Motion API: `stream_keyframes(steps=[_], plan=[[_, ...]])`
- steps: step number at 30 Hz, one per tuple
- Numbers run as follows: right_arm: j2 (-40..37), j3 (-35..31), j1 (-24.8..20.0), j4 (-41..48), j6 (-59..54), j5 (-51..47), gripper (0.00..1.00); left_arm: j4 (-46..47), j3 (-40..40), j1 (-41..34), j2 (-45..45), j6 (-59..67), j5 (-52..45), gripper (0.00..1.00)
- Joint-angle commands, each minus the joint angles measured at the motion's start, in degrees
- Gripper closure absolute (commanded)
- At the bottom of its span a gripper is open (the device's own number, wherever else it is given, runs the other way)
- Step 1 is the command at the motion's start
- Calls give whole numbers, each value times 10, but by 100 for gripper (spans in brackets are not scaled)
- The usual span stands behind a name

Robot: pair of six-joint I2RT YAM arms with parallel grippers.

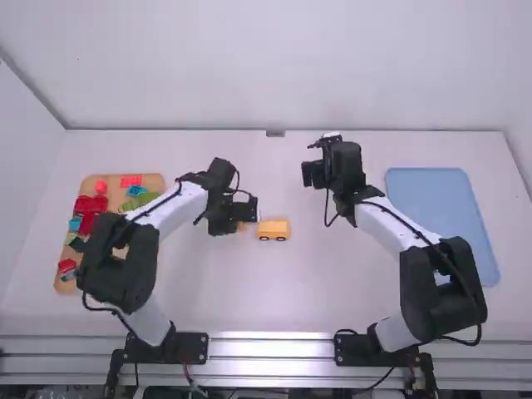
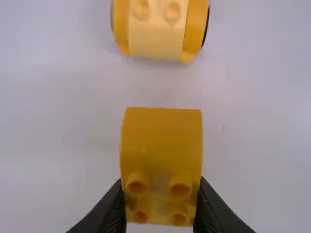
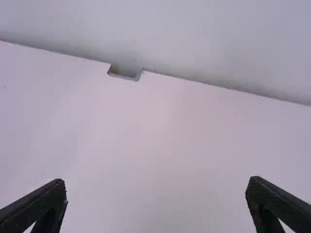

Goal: Assemble lego blocks to make yellow taxi

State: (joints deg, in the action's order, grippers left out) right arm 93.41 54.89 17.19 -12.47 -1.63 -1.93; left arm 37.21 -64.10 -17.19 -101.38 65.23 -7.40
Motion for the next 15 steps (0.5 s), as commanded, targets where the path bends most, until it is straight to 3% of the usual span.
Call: stream_keyframes(steps=[1, 8, 15], plan=[[-14, -1, 1, -4, 4, -7, 2, -3, 7, -5, -27, 28, 37, 95], [-14, -1, 1, -9, 3, -7, 2, -17, 7, -6, -49, 33, 23, 86], [-14, -1, 1, -7, 3, -7, 2, -23, 7, -4, -49, 36, -9, 70]])
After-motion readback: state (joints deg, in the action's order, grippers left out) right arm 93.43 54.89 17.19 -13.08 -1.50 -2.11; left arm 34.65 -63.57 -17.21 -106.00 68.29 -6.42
